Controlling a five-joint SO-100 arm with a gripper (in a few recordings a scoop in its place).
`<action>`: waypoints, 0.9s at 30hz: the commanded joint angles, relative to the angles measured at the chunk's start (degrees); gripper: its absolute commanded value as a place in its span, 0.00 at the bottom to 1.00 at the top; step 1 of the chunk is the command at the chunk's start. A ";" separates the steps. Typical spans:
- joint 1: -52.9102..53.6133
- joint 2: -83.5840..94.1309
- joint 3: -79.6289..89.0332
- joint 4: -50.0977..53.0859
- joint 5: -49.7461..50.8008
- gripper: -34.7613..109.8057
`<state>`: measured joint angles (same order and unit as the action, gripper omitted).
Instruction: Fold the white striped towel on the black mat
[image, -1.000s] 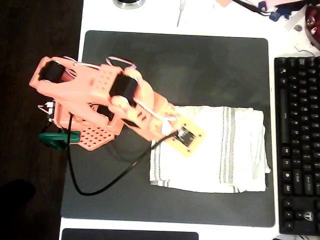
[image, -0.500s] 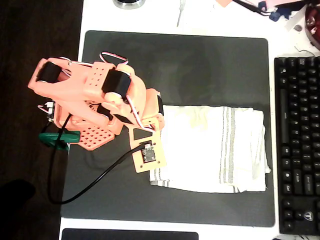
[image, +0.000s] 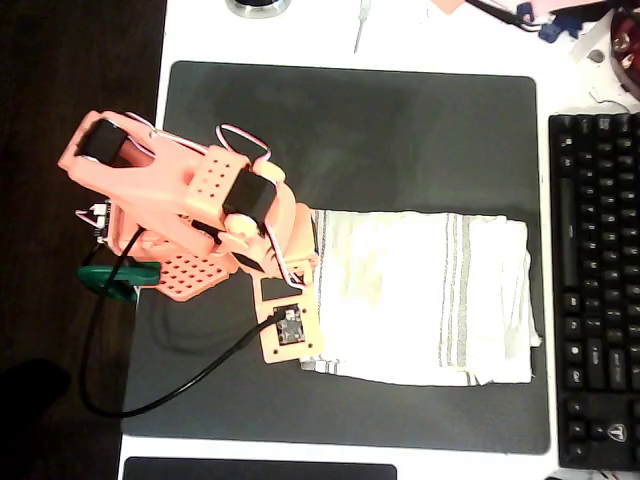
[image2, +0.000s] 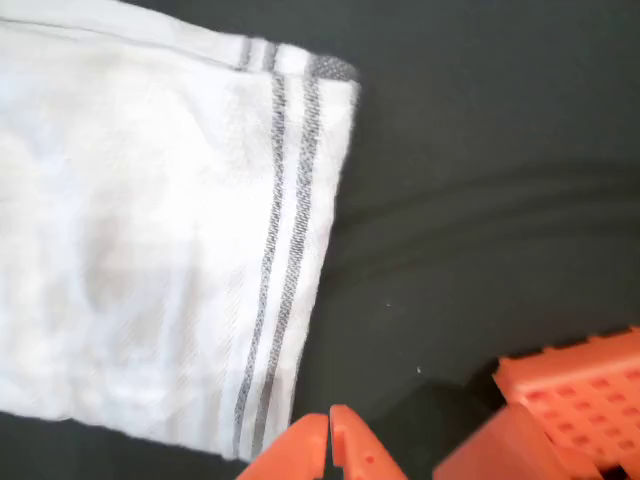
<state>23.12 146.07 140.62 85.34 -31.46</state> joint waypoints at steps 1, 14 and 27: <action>1.85 1.76 2.20 -1.67 -0.62 0.27; 1.14 -3.87 11.34 -13.80 -0.09 0.34; 1.58 -18.11 14.50 -27.69 0.00 0.33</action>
<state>23.99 130.34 154.78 58.71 -30.67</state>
